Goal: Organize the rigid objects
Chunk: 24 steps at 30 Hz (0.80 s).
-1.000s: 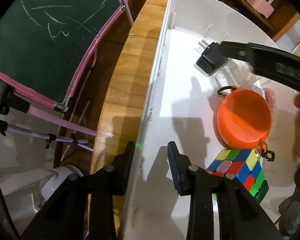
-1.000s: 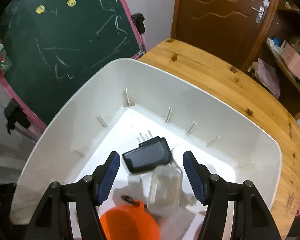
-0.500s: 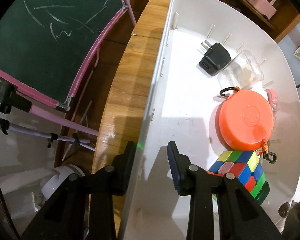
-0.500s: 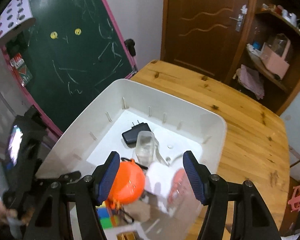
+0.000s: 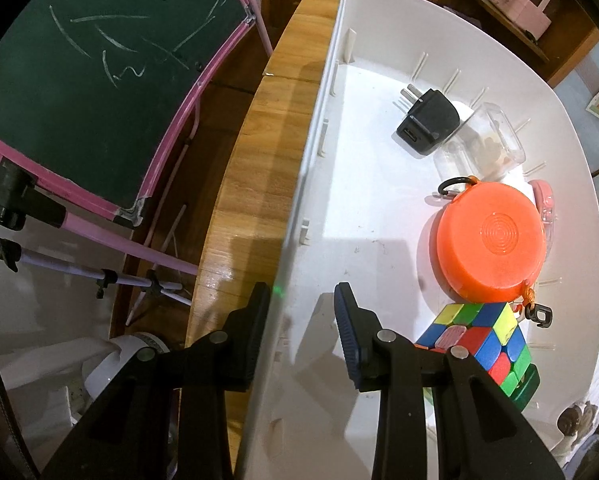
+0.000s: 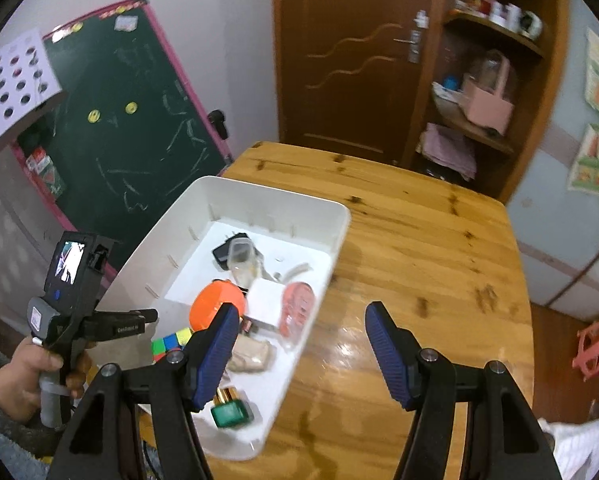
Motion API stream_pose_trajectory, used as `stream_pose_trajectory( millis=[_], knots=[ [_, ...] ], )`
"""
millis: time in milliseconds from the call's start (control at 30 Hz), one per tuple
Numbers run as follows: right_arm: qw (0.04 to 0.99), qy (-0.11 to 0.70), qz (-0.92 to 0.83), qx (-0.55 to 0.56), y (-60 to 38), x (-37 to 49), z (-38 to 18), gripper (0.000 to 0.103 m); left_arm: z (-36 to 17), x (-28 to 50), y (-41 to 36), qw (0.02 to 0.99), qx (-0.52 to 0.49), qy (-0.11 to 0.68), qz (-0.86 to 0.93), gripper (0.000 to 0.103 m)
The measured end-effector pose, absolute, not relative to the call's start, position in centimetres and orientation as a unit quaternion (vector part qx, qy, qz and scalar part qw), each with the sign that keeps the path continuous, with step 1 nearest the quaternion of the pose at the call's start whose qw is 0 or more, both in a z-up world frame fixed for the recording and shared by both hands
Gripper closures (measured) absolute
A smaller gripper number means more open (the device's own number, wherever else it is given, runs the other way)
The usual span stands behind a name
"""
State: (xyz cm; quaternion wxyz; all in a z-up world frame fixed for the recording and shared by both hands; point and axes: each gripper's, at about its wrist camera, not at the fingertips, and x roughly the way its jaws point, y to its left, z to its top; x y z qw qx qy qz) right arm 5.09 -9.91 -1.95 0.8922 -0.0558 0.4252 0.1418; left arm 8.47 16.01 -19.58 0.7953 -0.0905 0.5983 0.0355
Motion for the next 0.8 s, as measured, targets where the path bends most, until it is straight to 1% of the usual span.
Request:
stream_pose_trajectory(
  millis=[433,600,667,800],
  knots=[
    [0.901,0.426,0.076,0.004,-15.5,2.3,-2.1,0.036,-18.6,7.8,15.4,0.808,-0.07,0.583,0.052,0.067],
    [0.905,0.424,0.047,0.013,-17.0,1.3,-2.2,0.036,-17.3,7.1,14.8,0.818,-0.053,0.569,0.069,0.065],
    [0.905,0.423,0.041,0.013,-17.3,0.9,-2.2,0.036,-16.8,6.9,15.1,0.819,-0.055,0.567,0.076,0.063],
    [0.91,0.413,0.041,0.01,-17.7,0.0,-1.7,0.036,-15.0,6.0,15.1,0.832,-0.057,0.547,0.077,0.063]
  ],
)
